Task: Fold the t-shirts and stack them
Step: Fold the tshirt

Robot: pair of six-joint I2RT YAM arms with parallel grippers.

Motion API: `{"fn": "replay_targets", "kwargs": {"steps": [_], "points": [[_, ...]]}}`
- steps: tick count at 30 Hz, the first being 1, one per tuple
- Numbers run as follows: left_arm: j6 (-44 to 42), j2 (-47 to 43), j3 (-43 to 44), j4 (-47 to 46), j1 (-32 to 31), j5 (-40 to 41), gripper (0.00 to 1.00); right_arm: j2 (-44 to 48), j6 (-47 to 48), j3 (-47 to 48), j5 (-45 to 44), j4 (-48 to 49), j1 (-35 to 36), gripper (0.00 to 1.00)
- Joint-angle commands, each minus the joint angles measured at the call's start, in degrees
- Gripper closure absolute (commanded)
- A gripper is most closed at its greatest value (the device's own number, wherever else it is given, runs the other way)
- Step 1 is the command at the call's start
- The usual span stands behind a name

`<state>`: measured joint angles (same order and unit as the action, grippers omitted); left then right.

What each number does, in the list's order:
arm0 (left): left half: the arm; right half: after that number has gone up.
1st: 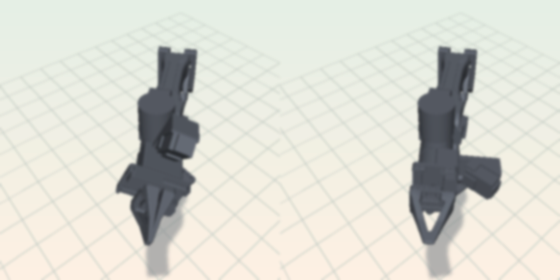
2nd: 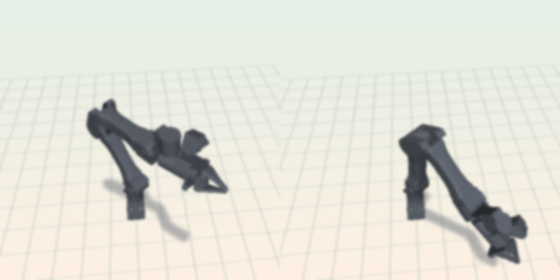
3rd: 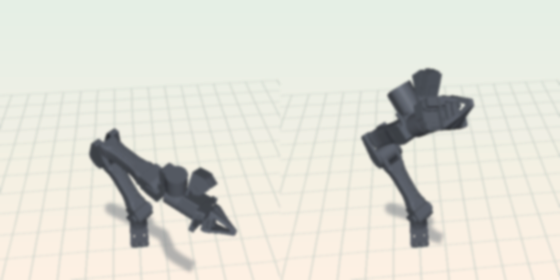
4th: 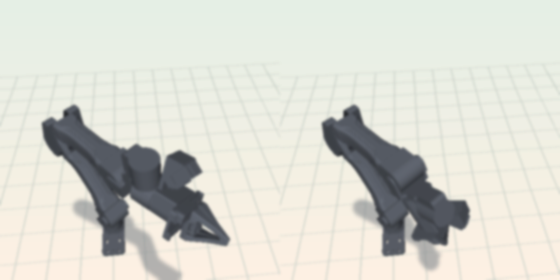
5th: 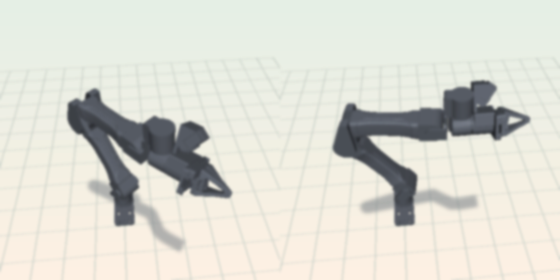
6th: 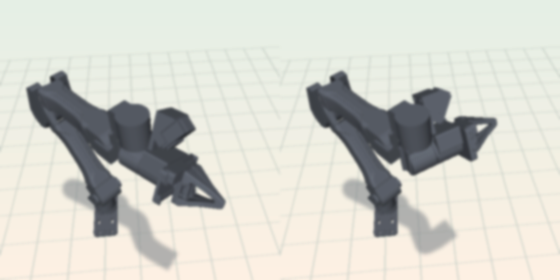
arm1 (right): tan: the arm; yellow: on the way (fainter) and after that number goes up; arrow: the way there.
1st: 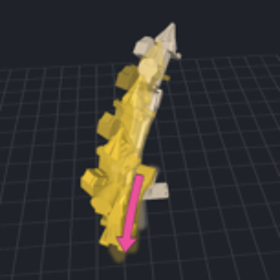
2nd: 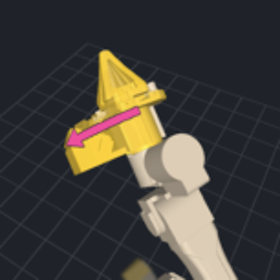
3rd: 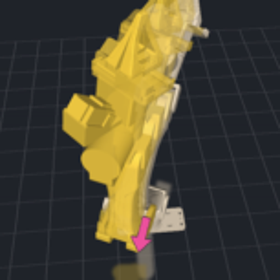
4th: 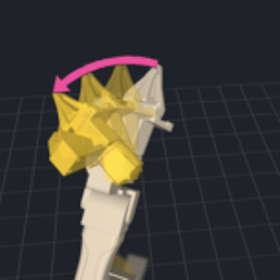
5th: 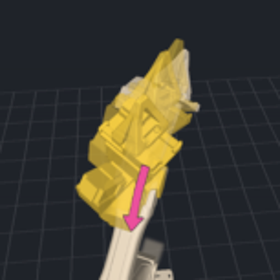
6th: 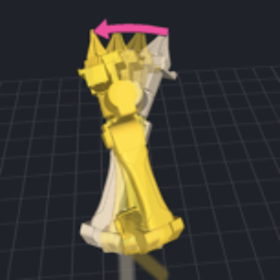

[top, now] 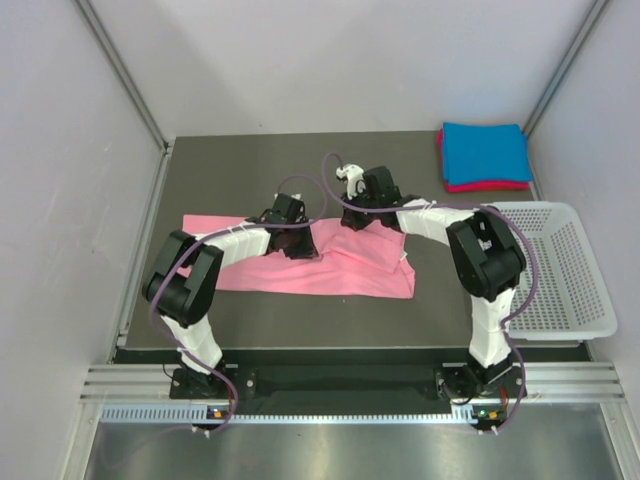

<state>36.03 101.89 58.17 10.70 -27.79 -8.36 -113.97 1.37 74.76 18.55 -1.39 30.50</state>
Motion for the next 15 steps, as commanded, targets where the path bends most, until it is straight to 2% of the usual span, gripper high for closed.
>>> {"fn": "replay_targets", "kwargs": {"steps": [1,15], "points": [[0.4,-1.6,-1.5,2.0,-0.9,0.7,0.73,-0.5,1.9,2.2,1.2,4.1,1.7,0.99],[0.7,-1.9,-1.7,2.1,-1.4,1.6,0.73,-1.9,5.0,3.5,0.6,3.8,4.1,0.99]]}}
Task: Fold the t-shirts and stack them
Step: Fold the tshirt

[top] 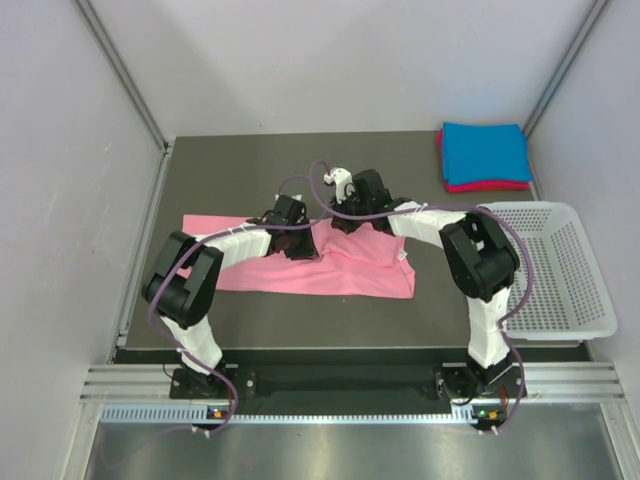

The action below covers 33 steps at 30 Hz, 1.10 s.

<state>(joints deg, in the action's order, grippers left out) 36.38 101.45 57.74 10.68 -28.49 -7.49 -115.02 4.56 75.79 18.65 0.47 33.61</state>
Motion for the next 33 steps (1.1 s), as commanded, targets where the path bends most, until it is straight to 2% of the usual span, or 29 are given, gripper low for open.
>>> {"fn": "replay_targets", "kwargs": {"steps": [1,6,9,10,12,15,17,18,22,25,33], "points": [[0.4,-1.4,-1.3,2.2,-0.8,0.7,0.73,-0.8,2.3,2.3,0.6,2.0,1.1,0.99],[0.4,-1.3,-1.0,2.1,-0.9,0.6,0.73,-0.7,3.3,2.1,0.7,1.6,1.5,0.97],[0.5,-1.6,-1.0,2.2,-1.0,0.7,0.73,-0.4,3.5,2.0,-0.3,0.4,1.6,0.87],[0.7,-1.8,-1.0,2.5,-1.1,0.8,0.73,0.1,3.2,2.0,-1.8,0.0,1.5,0.77],[1.1,-2.6,-0.7,3.1,-1.1,1.2,0.73,2.6,1.7,1.2,-2.6,-0.3,1.3,0.68],[1.8,-4.4,0.0,4.8,-1.1,2.6,0.71,7.5,-0.9,-0.2,-4.7,-0.3,0.8,0.62],[1.9,-5.7,1.7,6.8,-1.1,3.2,0.69,11.1,-4.2,-0.1,-7.4,-4.1,0.3,0.57],[1.9,-6.2,2.4,7.6,-1.1,3.4,0.68,12.2,-8.7,0.1,-8.8,-5.6,0.1,0.55],[0.7,-8.4,6.0,8.7,-1.0,4.5,0.64,16.7,-19.2,-0.5,-18.3,-16.1,-0.7,0.54],[-1.6,-7.4,8.0,6.2,-1.0,1.9,0.62,19.2,-25.5,-3.9,-20.5,-20.2,-1.9,0.54],[-7.3,1.9,15.4,3.1,-0.9,-2.5,0.63,23.6,-31.5,-13.6,-22.4,-20.8,-6.0,0.54]]}}
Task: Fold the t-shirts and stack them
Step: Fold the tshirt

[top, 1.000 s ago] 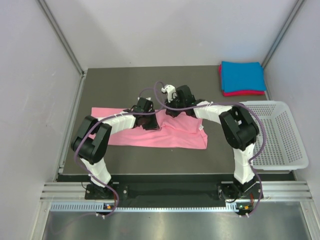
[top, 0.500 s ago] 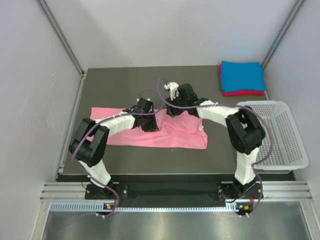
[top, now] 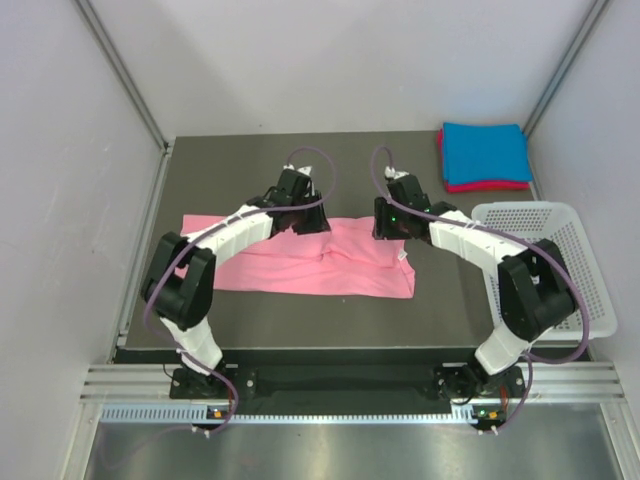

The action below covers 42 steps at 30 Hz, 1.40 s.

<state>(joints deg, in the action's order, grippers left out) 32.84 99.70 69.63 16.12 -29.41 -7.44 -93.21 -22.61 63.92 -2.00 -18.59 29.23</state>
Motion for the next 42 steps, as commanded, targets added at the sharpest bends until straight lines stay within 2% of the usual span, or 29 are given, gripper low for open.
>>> {"fn": "replay_targets", "kwargs": {"steps": [1,5,19,35,38,39,41,42], "points": [[-4.2,6.0,4.2,-2.3,0.1,-3.2,0.63,1.9,-4.6,-2.8,-1.3,-0.9,-2.3,0.54],[-6.5,10.3,6.8,-2.9,0.2,-6.7,0.63,1.7,-6.3,-5.0,0.3,1.0,-4.4,0.55],[-9.8,14.4,9.6,-4.3,0.2,-7.1,0.62,-0.7,-6.6,-7.8,3.6,7.5,-6.0,0.59],[-10.4,16.8,11.1,-4.9,0.2,-8.2,0.66,-2.2,-9.2,-8.2,2.8,6.6,-6.5,0.61],[-10.4,17.1,11.4,-4.6,0.2,-8.6,0.69,-1.3,-8.7,-9.0,3.1,8.7,-6.5,0.69],[-10.3,17.0,11.4,-4.5,0.2,-8.5,0.69,-0.9,-8.5,-9.3,3.3,9.0,-6.5,0.79],[-10.0,16.8,11.2,-4.4,0.2,-8.5,0.69,0.5,-8.1,-9.8,3.8,9.2,-6.5,0.90],[-9.8,16.6,11.1,-4.4,0.2,-8.4,0.69,1.1,-8.1,-10.4,4.4,9.2,-6.3,0.99]]}}
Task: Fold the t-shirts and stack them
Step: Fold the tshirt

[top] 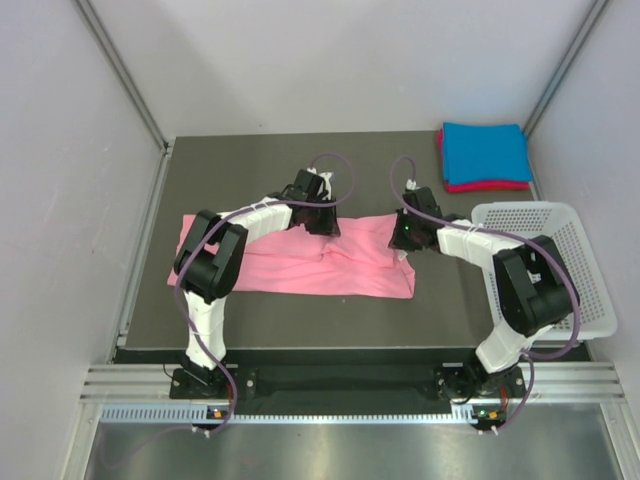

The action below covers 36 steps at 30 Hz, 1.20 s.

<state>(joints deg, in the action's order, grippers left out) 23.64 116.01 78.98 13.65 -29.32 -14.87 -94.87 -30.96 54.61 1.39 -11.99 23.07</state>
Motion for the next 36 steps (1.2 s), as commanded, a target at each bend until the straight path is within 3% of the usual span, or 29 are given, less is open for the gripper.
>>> {"fn": "replay_targets", "kwargs": {"steps": [1,16,36], "points": [[-0.6,0.2,1.5,-2.0,0.1,-0.9,0.69,4.5,0.4,-1.5,1.2,2.6,0.0,1.00],[0.1,-3.2,-0.4,-1.9,0.1,-0.5,0.67,18.5,-6.7,-9.6,-5.7,2.9,10.8,1.00],[0.8,-4.9,-1.7,-1.3,0.6,1.3,0.66,18.4,-15.0,-9.1,-15.4,4.1,24.7,1.00]]}}
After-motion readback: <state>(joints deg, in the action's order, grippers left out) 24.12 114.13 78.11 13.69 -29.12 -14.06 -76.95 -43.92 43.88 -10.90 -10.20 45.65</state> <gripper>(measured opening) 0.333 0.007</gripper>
